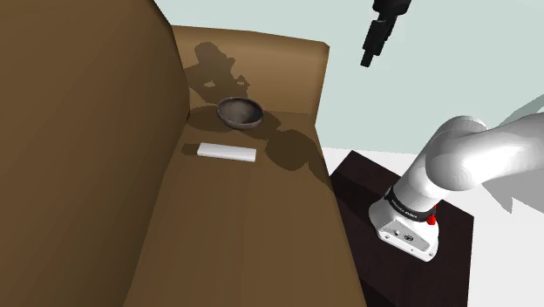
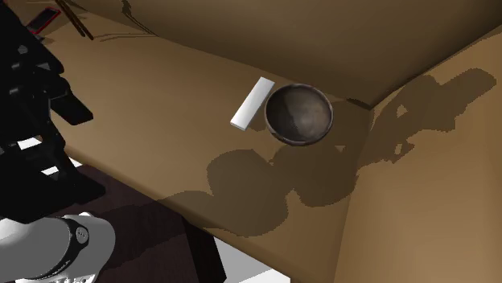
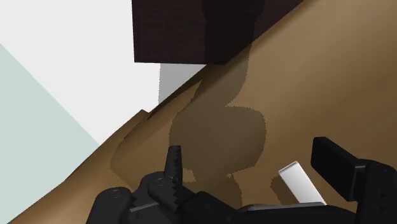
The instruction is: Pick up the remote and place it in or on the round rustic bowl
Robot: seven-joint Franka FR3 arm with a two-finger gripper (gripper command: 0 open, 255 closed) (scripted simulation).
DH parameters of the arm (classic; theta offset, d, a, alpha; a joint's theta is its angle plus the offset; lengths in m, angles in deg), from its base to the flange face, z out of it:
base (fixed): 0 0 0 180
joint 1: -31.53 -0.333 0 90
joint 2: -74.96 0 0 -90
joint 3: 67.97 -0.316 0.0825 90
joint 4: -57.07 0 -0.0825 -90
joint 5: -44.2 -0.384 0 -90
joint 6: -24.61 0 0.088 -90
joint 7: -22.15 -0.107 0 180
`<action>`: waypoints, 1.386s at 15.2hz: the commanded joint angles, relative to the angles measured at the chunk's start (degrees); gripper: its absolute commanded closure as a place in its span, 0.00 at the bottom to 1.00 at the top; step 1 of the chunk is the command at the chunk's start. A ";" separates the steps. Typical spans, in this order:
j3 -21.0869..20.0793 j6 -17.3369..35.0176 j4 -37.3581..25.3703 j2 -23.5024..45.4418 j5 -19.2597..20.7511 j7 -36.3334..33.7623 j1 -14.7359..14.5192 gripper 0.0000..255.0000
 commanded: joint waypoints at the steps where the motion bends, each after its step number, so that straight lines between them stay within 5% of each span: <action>1: 0.00 0.00 0.00 0.00 0.00 0.00 0.00 0.00; 11: -2.46 18.06 4.41 13.50 -2.58 -0.09 -3.49 0.00; 21: -5.46 33.89 1.67 31.78 -3.89 0.09 -6.51 0.00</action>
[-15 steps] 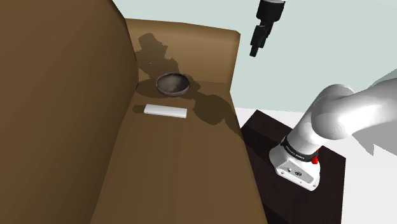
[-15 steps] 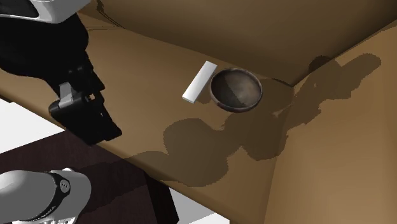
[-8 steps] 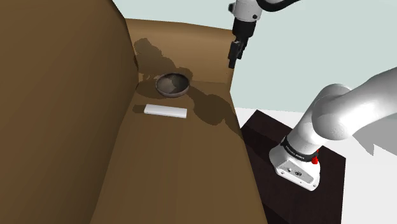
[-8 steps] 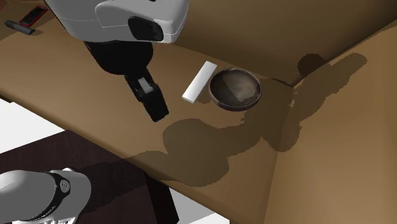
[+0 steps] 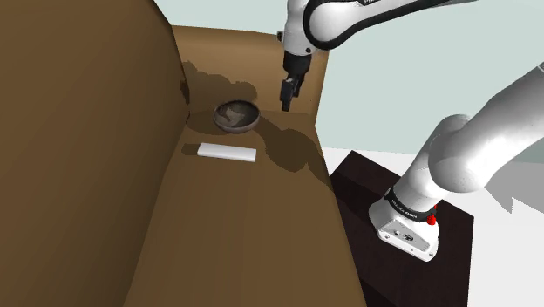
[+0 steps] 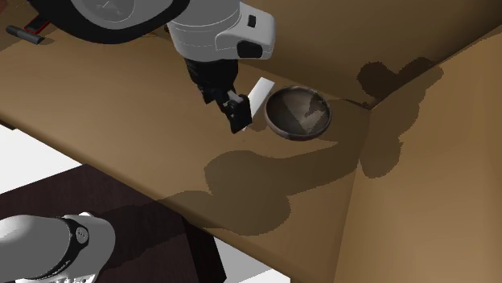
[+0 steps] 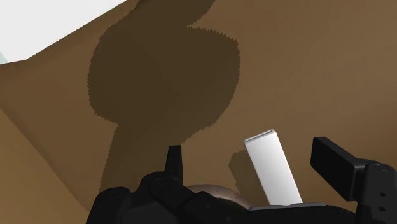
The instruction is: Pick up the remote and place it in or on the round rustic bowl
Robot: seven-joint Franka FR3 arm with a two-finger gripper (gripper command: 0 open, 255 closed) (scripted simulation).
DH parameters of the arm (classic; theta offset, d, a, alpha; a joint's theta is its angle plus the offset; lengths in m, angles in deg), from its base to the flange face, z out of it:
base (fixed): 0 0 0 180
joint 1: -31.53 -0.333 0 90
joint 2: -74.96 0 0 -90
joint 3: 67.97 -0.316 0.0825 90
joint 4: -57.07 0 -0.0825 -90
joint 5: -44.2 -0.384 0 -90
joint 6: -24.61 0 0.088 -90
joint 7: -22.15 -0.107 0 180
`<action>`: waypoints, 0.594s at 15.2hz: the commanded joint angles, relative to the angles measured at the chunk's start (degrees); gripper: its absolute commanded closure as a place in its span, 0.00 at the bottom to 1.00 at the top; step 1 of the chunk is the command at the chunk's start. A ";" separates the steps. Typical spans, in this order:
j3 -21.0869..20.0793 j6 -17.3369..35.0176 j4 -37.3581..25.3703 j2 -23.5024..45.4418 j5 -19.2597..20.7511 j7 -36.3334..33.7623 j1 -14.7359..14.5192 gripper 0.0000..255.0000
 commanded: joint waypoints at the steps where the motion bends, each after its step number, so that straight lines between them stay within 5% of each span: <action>1: -0.55 3.08 -0.55 3.50 -0.08 0.14 -0.52 0.00; 9: -2.94 11.92 -8.12 19.71 0.95 -0.28 -2.69 0.00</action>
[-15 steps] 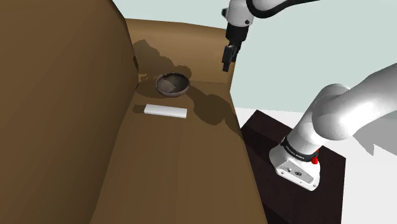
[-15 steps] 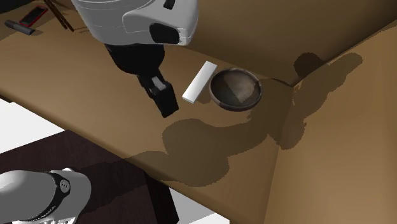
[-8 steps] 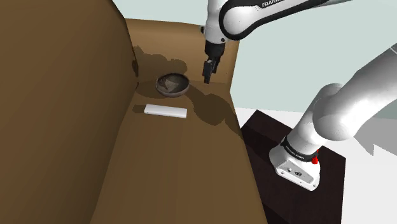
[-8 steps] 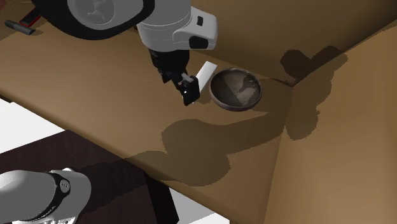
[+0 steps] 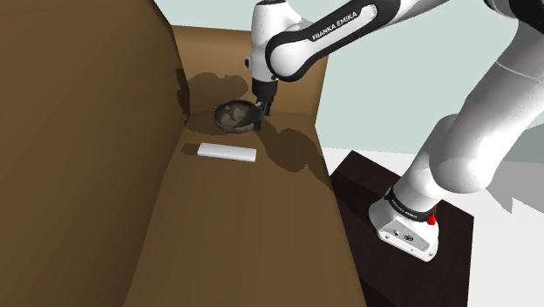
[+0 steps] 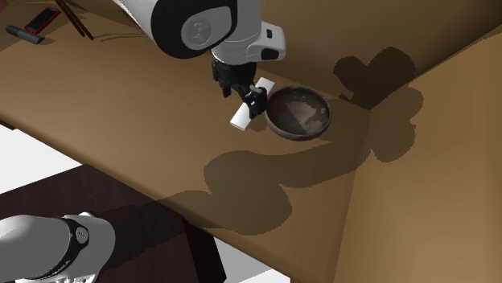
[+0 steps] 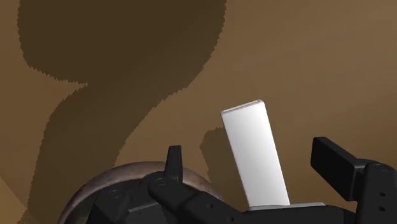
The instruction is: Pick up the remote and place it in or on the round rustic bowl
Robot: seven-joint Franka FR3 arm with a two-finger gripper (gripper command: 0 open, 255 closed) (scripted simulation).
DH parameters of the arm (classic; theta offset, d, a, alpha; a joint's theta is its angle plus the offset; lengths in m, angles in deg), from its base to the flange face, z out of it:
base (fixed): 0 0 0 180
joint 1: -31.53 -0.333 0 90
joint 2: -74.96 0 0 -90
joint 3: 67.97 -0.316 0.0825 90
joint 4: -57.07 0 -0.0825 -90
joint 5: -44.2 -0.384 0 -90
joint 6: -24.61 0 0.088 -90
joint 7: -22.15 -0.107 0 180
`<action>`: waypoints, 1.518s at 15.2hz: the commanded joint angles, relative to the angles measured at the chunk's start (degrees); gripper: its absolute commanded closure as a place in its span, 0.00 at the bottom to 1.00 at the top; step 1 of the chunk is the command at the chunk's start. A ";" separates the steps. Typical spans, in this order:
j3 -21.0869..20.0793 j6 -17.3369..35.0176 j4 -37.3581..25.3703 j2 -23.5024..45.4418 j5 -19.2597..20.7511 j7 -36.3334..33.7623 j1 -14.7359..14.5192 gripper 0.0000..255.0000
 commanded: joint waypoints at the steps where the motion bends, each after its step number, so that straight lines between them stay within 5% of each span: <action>1: -0.41 1.98 -2.93 4.83 0.58 0.01 -0.45 0.00; 11: -1.91 6.89 -17.51 24.22 3.79 -0.80 -4.12 0.00; 23: -1.36 11.26 -17.21 28.33 4.81 -1.47 -4.49 0.00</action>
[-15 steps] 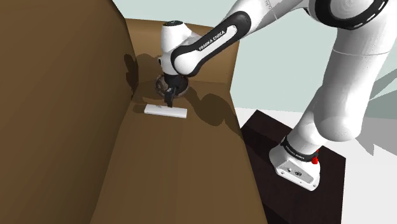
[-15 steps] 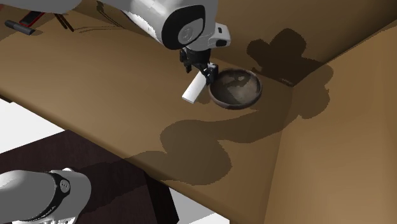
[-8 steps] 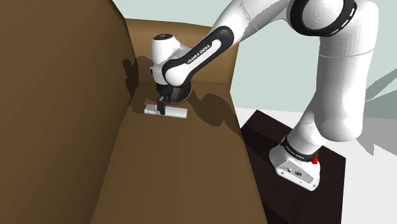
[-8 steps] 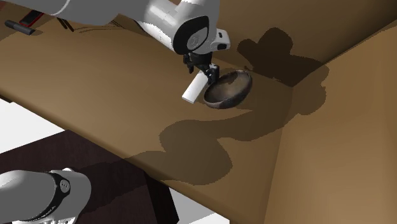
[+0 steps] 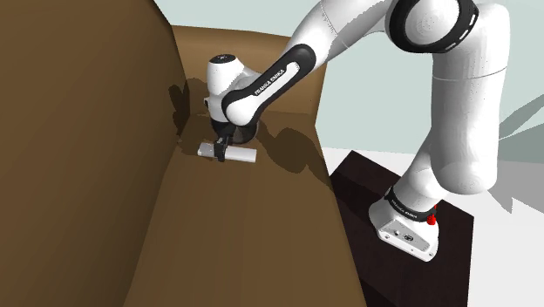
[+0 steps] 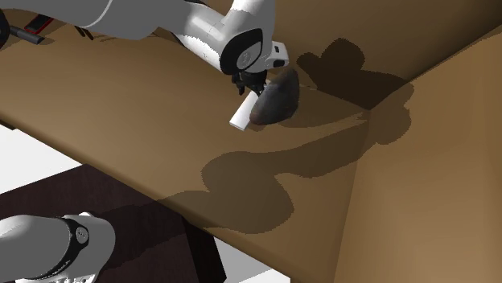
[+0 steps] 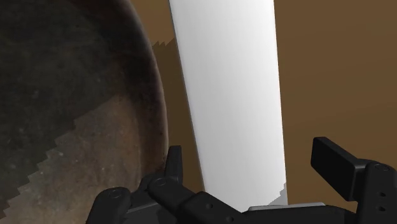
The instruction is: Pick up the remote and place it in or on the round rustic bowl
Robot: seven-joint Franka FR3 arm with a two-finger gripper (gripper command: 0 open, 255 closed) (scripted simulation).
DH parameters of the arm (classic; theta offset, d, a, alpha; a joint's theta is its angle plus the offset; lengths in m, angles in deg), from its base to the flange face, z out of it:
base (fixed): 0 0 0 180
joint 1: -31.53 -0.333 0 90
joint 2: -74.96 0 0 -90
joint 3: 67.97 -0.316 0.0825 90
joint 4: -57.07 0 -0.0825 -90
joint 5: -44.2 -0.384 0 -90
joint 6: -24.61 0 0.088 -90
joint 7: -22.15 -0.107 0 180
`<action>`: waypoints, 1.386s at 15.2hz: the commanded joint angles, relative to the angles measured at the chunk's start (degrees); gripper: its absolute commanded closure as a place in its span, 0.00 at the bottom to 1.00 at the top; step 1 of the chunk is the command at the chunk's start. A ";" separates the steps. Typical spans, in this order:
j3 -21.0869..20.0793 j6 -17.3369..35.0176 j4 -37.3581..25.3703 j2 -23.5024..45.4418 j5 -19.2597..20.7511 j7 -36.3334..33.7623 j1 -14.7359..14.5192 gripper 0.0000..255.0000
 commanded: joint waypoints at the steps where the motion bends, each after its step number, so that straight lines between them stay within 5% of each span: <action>1: 0.38 0.08 0.34 0.36 0.11 -0.05 0.27 0.00; 3: 0.36 0.08 0.34 0.36 0.12 -0.06 0.29 0.00; 4: 0.35 0.24 0.52 0.34 0.14 -0.17 0.22 1.00; 21: -0.33 -4.50 0.13 -4.04 -0.90 0.61 0.79 1.00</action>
